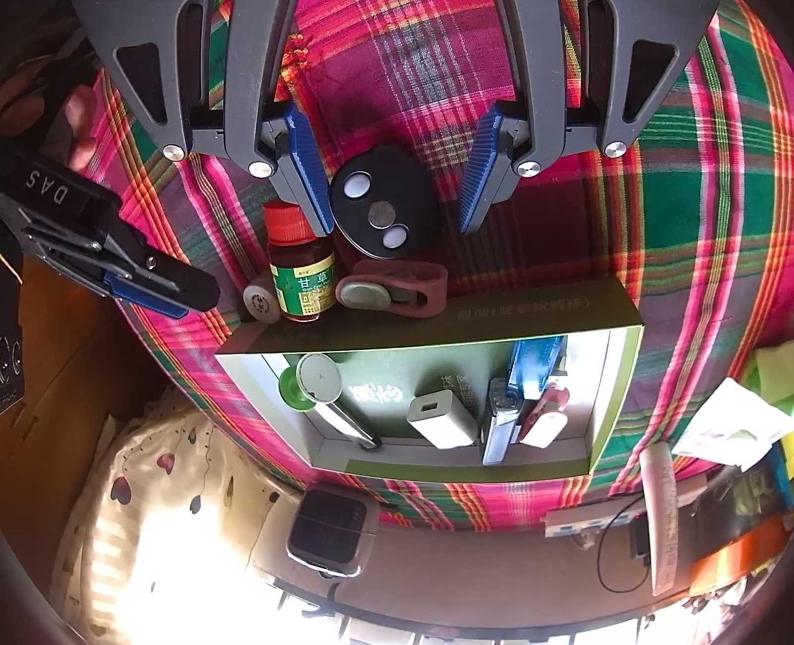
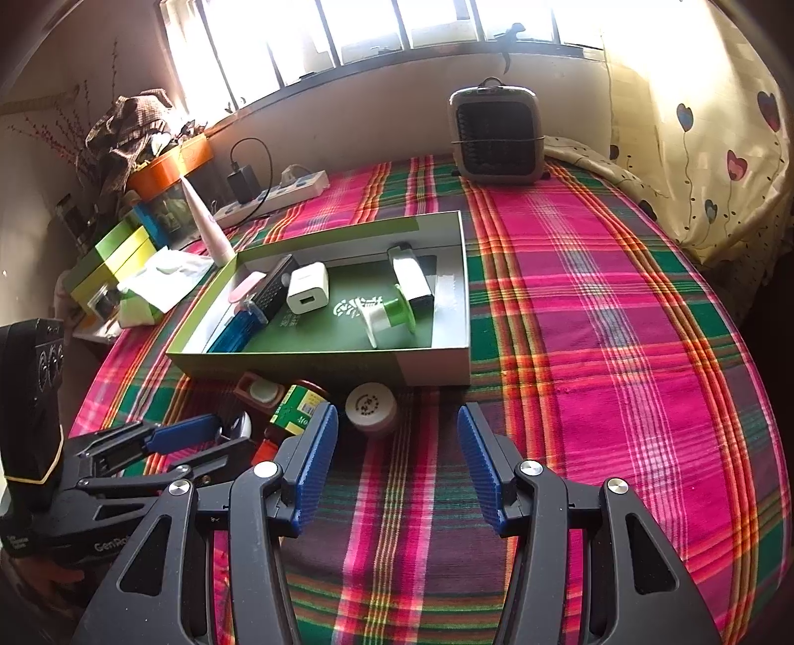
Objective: Organize rigid objects
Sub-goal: 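Lower the left gripper around the black round key fob and close it, then close the right gripper on the red-capped jar while the left gripper holds the fob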
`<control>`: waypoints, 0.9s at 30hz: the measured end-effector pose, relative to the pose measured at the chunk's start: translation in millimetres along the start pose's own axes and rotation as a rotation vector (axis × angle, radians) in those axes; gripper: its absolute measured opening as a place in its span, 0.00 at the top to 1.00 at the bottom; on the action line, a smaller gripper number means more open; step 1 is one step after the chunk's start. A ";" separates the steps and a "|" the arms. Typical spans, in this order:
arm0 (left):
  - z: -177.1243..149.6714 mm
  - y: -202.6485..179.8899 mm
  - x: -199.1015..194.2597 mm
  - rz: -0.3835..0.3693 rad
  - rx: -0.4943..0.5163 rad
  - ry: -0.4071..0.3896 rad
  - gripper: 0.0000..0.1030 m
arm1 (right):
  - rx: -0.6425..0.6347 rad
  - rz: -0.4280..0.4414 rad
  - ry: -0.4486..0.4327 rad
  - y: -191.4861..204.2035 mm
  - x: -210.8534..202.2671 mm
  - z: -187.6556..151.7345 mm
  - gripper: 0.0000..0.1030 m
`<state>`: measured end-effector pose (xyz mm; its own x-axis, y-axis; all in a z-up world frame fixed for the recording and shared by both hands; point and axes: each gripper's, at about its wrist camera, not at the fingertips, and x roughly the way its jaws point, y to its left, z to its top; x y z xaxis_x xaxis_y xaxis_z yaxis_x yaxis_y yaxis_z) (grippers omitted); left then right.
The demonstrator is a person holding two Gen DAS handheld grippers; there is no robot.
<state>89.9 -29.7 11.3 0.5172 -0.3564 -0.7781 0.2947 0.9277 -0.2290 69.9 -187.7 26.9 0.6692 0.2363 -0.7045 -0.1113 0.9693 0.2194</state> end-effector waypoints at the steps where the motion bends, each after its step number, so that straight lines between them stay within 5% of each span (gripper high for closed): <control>1: -0.1 1.1 -0.3 -0.004 -0.004 -0.002 0.51 | -0.002 -0.001 0.001 0.9 0.4 -0.3 0.50; 5: -1.2 5.3 -2.0 0.010 -0.015 -0.008 0.60 | -0.011 0.000 0.009 5.4 2.9 -1.3 0.50; 27: -19.0 45.9 -26.4 0.039 -0.088 -0.058 0.60 | -0.078 0.060 0.059 45.6 22.9 -3.9 0.50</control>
<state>74.5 24.3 10.3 0.5732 -0.3235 -0.7529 0.2034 0.9462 -0.2517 77.3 -137.8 18.1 0.6157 0.2952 -0.7306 -0.2081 0.9552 0.2105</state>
